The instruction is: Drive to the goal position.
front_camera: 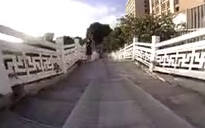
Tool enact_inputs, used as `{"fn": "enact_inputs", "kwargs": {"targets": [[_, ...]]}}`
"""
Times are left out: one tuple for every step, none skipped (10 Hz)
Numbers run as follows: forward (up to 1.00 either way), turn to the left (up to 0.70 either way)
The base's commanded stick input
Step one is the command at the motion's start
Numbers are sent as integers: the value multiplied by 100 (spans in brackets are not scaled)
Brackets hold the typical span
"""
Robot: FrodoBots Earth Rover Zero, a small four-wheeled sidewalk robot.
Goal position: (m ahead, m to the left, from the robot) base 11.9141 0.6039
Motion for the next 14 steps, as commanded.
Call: {"fn": "enact_inputs", "kwargs": {"targets": [[45, 0], [45, 0], [45, 0], [45, 0], [45, 0], [45, 0], [45, 0], [45, 0], [45, 0], [45, 0], [45, 0], [45, 0], [45, 0], [45, 0]]}}
